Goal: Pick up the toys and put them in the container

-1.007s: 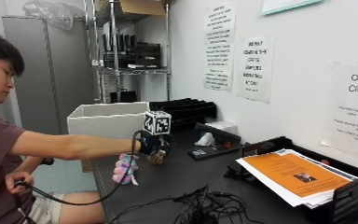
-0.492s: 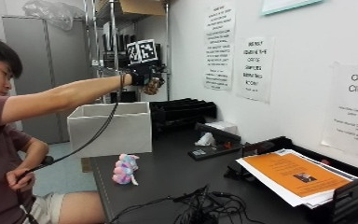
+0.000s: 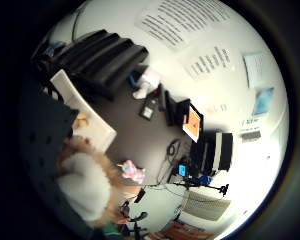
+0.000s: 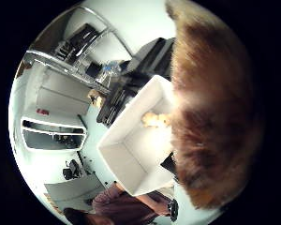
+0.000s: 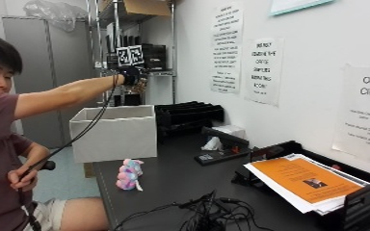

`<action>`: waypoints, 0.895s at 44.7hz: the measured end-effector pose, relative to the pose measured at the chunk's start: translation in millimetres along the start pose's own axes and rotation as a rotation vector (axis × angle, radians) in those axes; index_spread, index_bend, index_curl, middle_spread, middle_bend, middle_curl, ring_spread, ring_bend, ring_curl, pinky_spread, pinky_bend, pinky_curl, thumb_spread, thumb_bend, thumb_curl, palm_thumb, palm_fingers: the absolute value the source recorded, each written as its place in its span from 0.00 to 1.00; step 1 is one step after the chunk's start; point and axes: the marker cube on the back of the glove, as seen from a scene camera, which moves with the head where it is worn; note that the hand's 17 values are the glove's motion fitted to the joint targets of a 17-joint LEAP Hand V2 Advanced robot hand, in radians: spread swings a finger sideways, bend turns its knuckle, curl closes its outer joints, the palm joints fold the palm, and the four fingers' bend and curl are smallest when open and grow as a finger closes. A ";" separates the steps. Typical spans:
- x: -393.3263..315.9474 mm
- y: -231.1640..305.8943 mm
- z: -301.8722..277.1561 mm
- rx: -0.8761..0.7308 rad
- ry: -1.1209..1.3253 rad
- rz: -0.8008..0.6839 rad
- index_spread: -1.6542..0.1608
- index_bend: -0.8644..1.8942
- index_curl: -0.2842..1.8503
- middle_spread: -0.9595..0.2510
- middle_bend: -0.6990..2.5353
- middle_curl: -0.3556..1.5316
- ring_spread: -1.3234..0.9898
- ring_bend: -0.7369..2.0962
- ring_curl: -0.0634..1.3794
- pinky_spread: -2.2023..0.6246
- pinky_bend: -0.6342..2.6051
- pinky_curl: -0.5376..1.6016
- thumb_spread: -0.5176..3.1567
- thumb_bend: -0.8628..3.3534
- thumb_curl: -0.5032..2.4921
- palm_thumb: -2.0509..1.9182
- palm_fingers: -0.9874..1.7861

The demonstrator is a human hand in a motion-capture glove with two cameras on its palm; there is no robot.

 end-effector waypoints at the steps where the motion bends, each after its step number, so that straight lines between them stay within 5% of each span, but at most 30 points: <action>1: -7.4 -2.4 3.5 0.004 -0.022 -0.021 0.78 0.68 0.49 0.55 0.50 0.64 0.41 0.69 0.50 0.67 0.52 0.49 0.32 0.21 0.47 0.66 0.68; 19: -86.0 -29.6 42.5 -0.005 -0.121 -0.238 0.78 0.67 0.52 0.55 0.49 0.67 0.41 0.70 0.50 0.67 0.52 0.49 0.32 0.20 0.50 0.66 0.65; 22: -77.1 -24.2 51.0 -0.110 -0.060 -0.166 0.78 0.67 0.53 0.55 0.48 0.67 0.41 0.70 0.50 0.67 0.52 0.49 0.32 0.20 0.50 0.66 0.63; 27: -58.0 -10.1 68.7 -0.349 0.039 -0.018 0.78 0.54 0.50 0.55 0.47 0.65 0.45 0.61 0.48 0.72 0.53 0.51 0.39 0.18 0.46 0.60 0.33; 28: -56.0 -8.5 70.0 -0.367 0.036 -0.016 0.78 0.53 0.50 0.59 0.37 0.60 0.47 0.59 0.48 0.73 0.57 0.53 0.40 0.18 0.45 0.59 0.22; 40: -28.4 6.2 55.5 -0.366 0.030 0.012 0.79 0.34 0.34 0.77 0.24 0.47 0.56 0.41 0.31 0.79 0.56 0.47 0.45 0.20 0.37 0.53 0.23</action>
